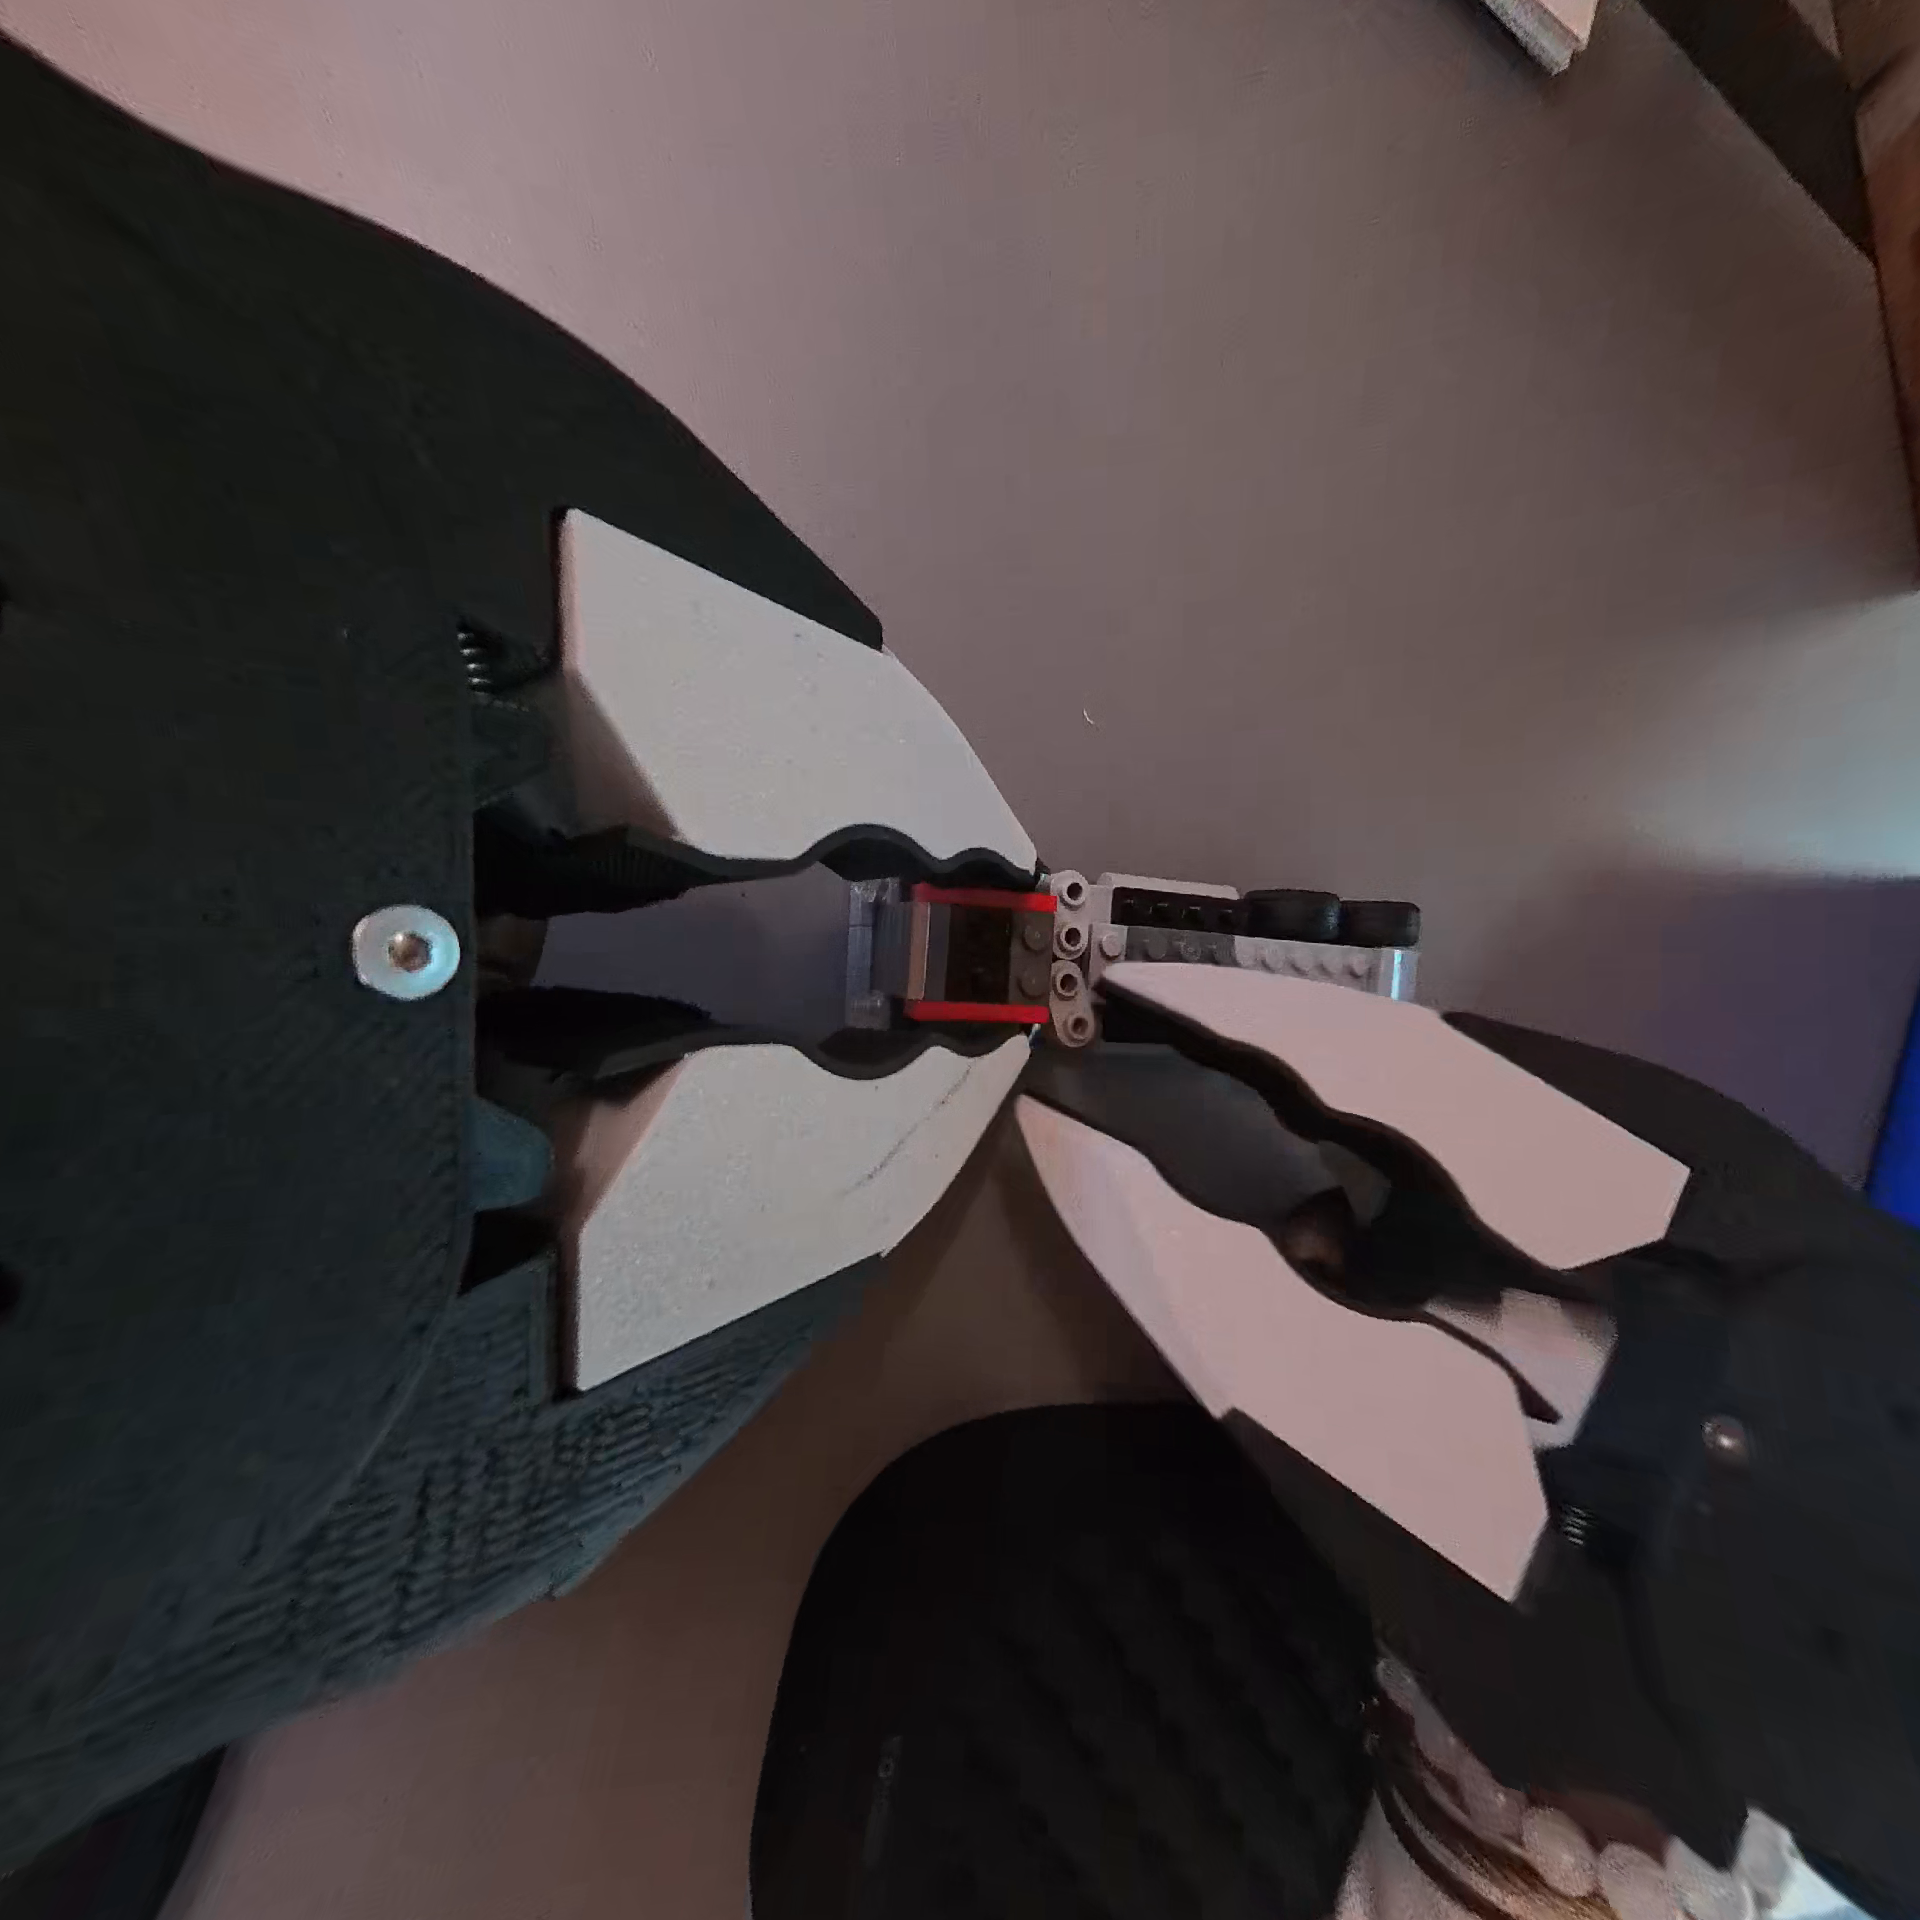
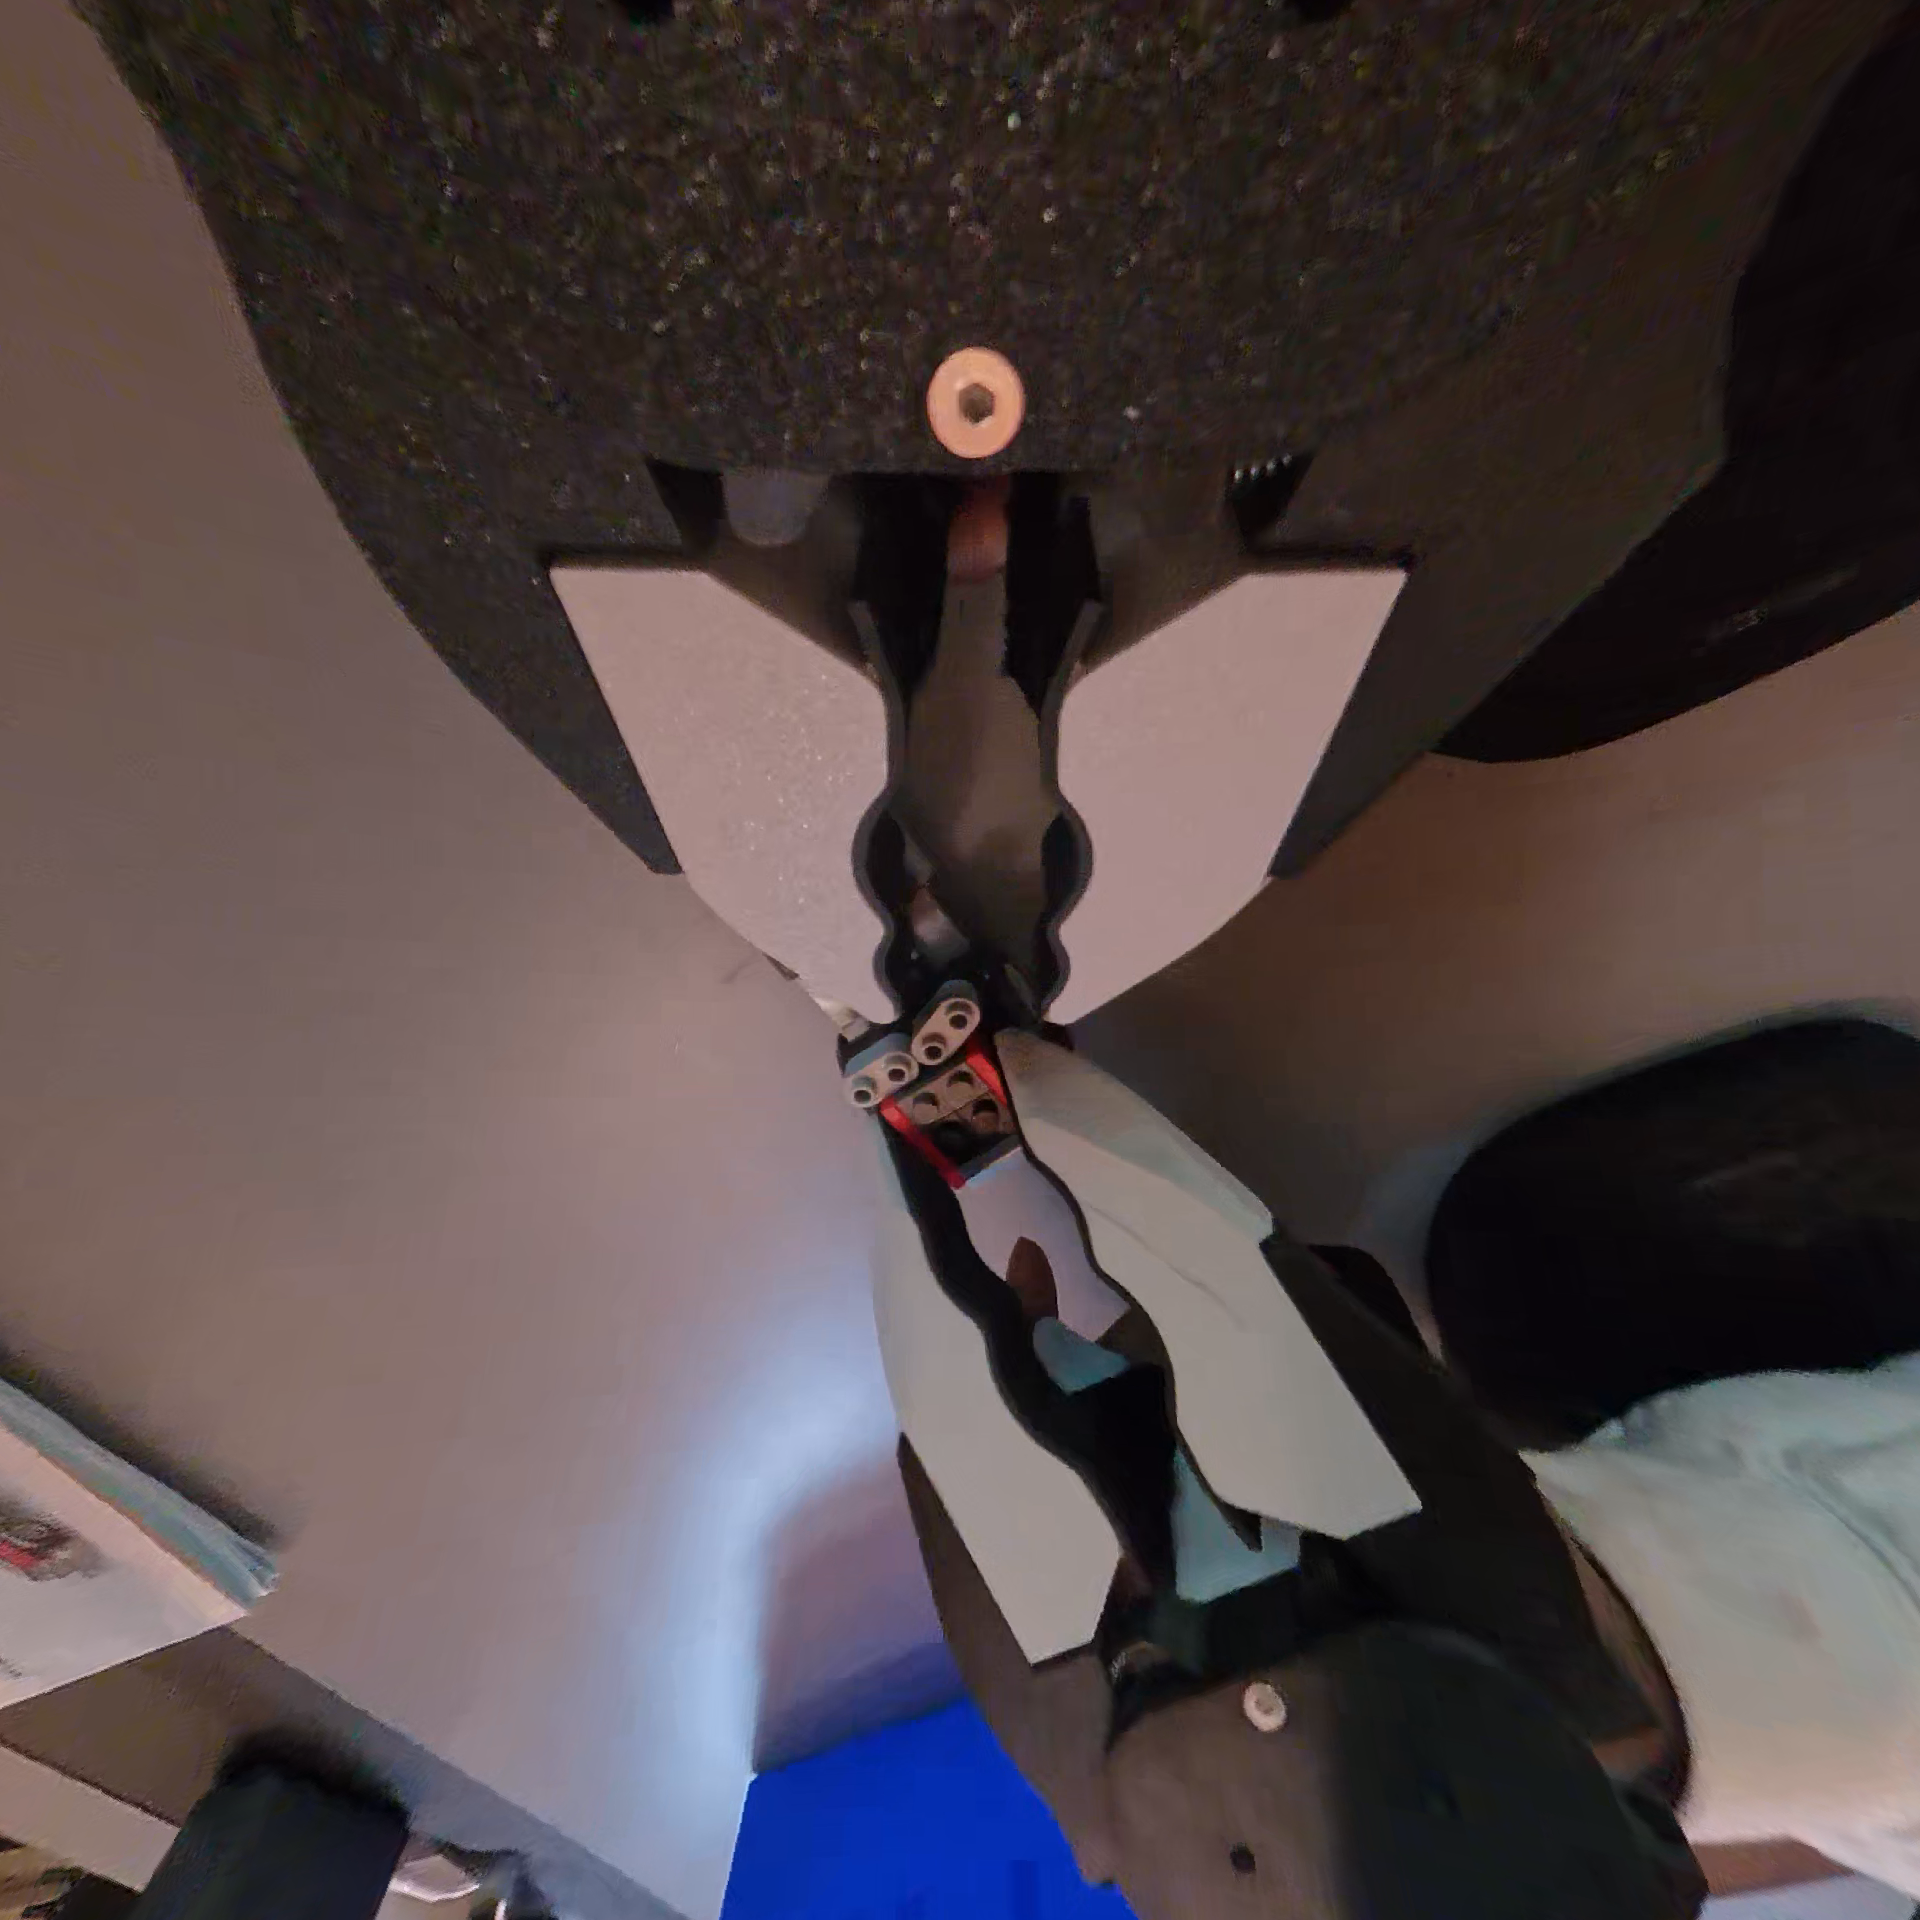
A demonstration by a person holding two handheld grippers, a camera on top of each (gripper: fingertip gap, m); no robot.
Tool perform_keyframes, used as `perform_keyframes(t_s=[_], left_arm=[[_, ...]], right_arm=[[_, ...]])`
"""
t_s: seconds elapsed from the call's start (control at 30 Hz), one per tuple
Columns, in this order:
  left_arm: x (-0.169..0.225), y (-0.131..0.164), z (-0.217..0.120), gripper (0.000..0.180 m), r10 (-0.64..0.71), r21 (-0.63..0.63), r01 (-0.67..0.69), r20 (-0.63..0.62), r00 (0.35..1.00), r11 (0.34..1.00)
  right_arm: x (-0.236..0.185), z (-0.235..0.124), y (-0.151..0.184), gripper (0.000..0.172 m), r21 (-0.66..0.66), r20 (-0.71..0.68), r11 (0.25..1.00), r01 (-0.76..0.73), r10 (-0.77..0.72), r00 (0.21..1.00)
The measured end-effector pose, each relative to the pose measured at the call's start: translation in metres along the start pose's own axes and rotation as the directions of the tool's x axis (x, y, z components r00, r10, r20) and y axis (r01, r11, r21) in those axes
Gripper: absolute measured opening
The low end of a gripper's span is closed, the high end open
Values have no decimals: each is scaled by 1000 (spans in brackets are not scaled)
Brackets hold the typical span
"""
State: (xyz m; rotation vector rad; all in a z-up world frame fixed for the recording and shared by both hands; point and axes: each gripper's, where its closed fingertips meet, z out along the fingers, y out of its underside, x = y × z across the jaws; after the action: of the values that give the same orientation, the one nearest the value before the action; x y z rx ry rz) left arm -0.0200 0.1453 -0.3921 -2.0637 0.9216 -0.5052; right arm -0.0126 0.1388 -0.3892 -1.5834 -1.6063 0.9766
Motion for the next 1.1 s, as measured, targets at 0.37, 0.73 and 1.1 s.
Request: perform_keyframes(t_s=[0.37, 0.73, 1.1], left_arm=[[1, 0, 1, 24, -7, 2, 7, -6, 1000, 1000], [2, 0, 1, 25, 40, -19, -39, 14, 999, 999], [0, -1, 0, 25, 35, 8, -35, 19, 999, 999]], right_arm=[[3, 2, 2, 8, -17, -51, 999, 37, -38, 998], [16, -19, -32, 6, 265, 43, 940, -214, 211, 977], [13, -56, -59, 7, 412, 530, 667, -621, 379, 759]])
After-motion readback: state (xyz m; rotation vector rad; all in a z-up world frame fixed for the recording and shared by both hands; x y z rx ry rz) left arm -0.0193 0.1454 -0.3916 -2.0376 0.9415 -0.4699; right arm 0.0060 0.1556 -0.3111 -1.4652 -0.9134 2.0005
